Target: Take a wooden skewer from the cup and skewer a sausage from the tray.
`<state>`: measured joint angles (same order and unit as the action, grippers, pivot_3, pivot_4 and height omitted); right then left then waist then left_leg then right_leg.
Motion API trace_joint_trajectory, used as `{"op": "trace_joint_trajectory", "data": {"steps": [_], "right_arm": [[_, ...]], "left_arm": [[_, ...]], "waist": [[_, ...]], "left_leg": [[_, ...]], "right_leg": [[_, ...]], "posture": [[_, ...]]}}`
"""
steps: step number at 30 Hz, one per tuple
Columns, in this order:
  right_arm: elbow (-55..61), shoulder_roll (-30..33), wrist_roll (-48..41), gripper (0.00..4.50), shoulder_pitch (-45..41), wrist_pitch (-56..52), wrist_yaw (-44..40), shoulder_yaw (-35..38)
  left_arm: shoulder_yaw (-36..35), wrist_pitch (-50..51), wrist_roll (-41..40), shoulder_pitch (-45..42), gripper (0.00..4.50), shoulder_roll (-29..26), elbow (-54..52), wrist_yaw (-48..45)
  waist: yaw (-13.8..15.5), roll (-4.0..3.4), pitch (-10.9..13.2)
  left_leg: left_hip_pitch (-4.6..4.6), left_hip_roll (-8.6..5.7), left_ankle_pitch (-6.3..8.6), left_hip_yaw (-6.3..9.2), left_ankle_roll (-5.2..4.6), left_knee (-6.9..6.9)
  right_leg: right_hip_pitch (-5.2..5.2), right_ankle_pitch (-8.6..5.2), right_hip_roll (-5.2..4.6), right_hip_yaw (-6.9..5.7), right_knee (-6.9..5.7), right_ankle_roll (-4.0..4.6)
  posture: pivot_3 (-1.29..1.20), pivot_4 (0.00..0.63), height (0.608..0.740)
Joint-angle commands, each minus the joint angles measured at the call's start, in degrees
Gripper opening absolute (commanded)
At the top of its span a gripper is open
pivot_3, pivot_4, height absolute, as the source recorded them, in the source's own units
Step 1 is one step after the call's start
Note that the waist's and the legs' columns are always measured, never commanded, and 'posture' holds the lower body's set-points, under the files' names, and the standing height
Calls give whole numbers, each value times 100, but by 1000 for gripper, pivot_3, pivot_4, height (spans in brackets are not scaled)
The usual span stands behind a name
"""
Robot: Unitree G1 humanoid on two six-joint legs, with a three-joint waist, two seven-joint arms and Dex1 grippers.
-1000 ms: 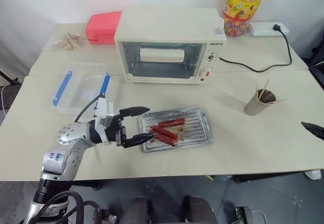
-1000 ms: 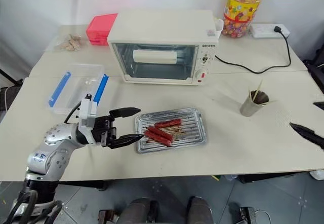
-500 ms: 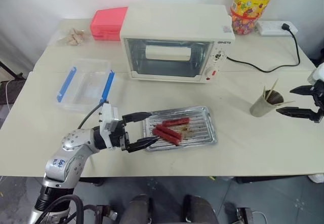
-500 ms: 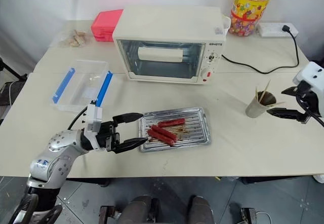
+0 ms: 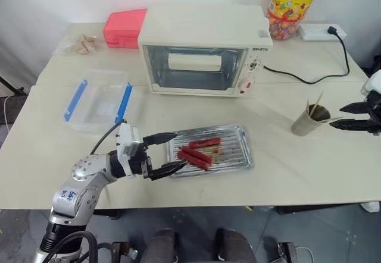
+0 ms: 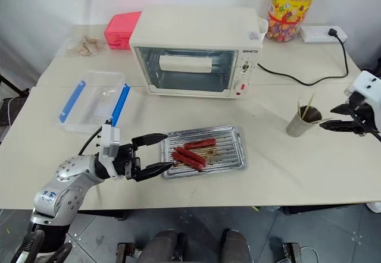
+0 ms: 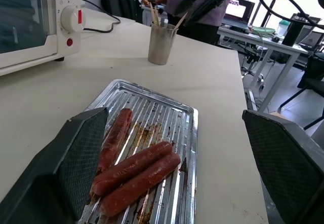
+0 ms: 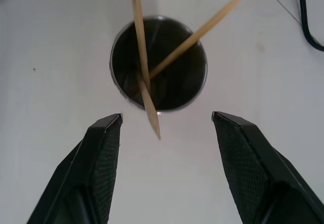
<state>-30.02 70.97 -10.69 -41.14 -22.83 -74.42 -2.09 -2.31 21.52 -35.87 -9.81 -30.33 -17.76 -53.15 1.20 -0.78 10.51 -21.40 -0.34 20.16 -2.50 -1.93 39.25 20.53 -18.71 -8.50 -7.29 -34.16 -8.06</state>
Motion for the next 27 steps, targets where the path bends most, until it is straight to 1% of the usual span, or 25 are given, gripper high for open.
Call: {"op": "trace_joint_trajectory", "data": {"steps": [1, 3, 4, 7, 9, 10, 14, 16, 21, 27], "right_arm": [[-86, -35, 96, 2736, -207, 138, -174, 47], [-101, -61, 148, 2338, -221, 131, -233, 33], [-106, -69, 165, 2064, -218, 139, -272, 30], [-135, -92, 249, 1113, -225, 134, -320, 26], [-161, -92, 290, 331, -233, 125, -344, 24], [-171, -98, 309, 60, -243, 119, -356, 24], [-272, -138, 350, 20, -341, 213, -434, 47], [-373, -200, 374, 20, -472, 273, -373, 71], [-650, -182, 474, 20, -800, 480, -573, 30], [-706, 123, 524, 20, -1281, 513, -1438, -35]], "left_arm": [[-152, -23, -111, 28, 4500, -28, -266, 36], [-155, -25, -109, 42, 4500, -27, -276, 53], [-156, -25, -112, 47, 4500, -27, -281, 63], [-165, -33, -113, 43, 4500, -33, -272, 71], [-171, -35, -114, 42, 4500, -30, -278, 83], [-175, -38, -114, 38, 4500, -30, -273, 83], [-186, -46, -105, 24, 4500, -34, -268, 94], [-188, -41, -100, -1, 4500, -33, -261, 103], [-190, 25, -101, -95, 4500, -23, -274, 159], [-147, 29, -71, -138, 4500, 21, -260, 201]], "waist": [[2, 0, 0], [20, 0, 0], [22, 0, 0], [18, 0, 0], [10, 0, 0], [7, 0, 0], [0, 0, 0], [-1, 0, 0], [11, 0, 0], [2, -1, 0]], "left_leg": [[0, 0, 0, 0, 0, 0], [0, 0, 0, 1, 0, 0], [-1, 0, 0, 2, 0, 0], [-1, -3, 0, 1, 0, 0], [-1, -2, 0, 1, 0, 0], [-1, -2, 0, 1, 0, 0], [-1, -2, 0, 0, 0, 0], [-1, -2, 0, 0, 0, 0], [-1, -2, 0, 0, 0, 0], [-1, -1, 0, -2, 0, 0]], "right_leg": [[2, 0, 0, 1, 0, 0], [2, 0, 0, -1, -1, 0], [1, 0, 0, -1, -1, 0], [1, 0, -2, 0, -1, 0], [1, 0, -1, -1, -1, 0], [2, 0, -1, -1, -1, 0], [2, 0, 0, 0, -2, 0], [2, 0, -1, 0, -2, 0], [3, 0, 0, 0, -2, 0], [5, 0, 1, 2, -3, 0]], "posture": [[0, 150, 740], [0, 150, 740], [0, 150, 740], [0, 150, 740], [0, 150, 740], [0, 150, 740], [0, 150, 740], [0, 150, 740], [0, 150, 740], [0, 150, 740]]}}
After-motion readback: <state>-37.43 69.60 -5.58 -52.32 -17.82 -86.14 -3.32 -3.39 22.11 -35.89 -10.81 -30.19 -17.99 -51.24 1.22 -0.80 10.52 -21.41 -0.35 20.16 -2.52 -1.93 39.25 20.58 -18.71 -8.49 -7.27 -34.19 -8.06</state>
